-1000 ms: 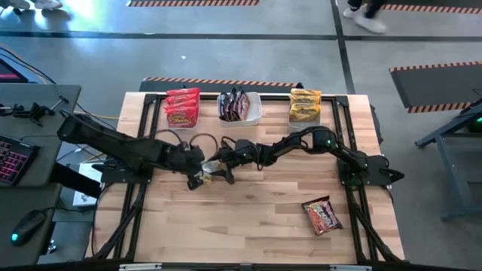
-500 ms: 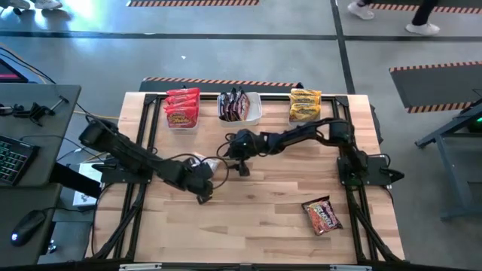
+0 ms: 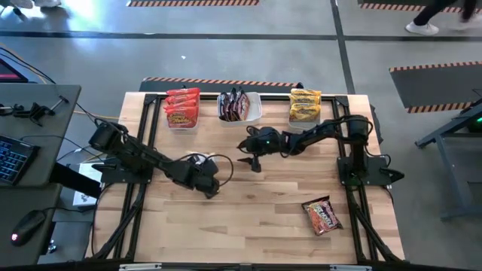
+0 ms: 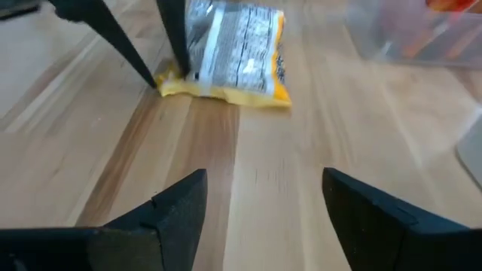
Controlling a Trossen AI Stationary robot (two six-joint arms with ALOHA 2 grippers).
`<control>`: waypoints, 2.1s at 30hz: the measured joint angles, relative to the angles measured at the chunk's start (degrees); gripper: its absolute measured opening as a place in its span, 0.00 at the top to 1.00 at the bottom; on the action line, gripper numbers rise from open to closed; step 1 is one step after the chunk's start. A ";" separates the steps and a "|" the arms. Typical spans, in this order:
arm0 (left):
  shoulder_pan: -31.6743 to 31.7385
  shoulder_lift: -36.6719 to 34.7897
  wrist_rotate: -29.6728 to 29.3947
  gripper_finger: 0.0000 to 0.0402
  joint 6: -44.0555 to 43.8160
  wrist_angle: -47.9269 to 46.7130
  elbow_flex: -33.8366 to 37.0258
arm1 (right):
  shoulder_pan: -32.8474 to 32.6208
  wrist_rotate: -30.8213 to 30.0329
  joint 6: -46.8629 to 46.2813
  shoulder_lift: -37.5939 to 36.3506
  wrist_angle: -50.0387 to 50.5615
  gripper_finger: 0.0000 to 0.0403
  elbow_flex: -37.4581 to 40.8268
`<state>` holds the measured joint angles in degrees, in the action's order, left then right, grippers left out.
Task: Sort Maruchan noodles
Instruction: Put the yellow noodle pack into the gray bin
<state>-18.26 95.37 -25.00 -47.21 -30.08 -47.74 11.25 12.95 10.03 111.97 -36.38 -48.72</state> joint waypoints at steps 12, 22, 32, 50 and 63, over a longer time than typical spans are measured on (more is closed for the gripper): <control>-2.24 -6.14 1.78 0.99 6.77 -8.14 0.08 | -0.68 2.38 -0.82 0.00 -1.75 0.39 0.40; -2.93 -16.14 0.43 1.00 10.93 -6.82 0.08 | -5.38 1.81 1.15 2.42 -8.59 0.39 -1.21; -3.30 -19.46 0.47 1.00 14.58 -2.98 0.06 | -8.36 -4.22 15.42 8.78 -2.52 0.38 -14.68; -3.32 -19.47 1.88 1.00 16.42 -1.28 0.06 | -8.29 -2.95 21.42 13.52 4.53 0.55 -23.57; -1.54 -19.47 5.18 0.90 13.07 -7.99 -7.15 | -8.11 -3.22 18.21 13.33 5.25 0.93 -23.57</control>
<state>-19.80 75.90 -19.82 -34.14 -38.06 -54.89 3.14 9.72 28.24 125.30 -31.14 -72.29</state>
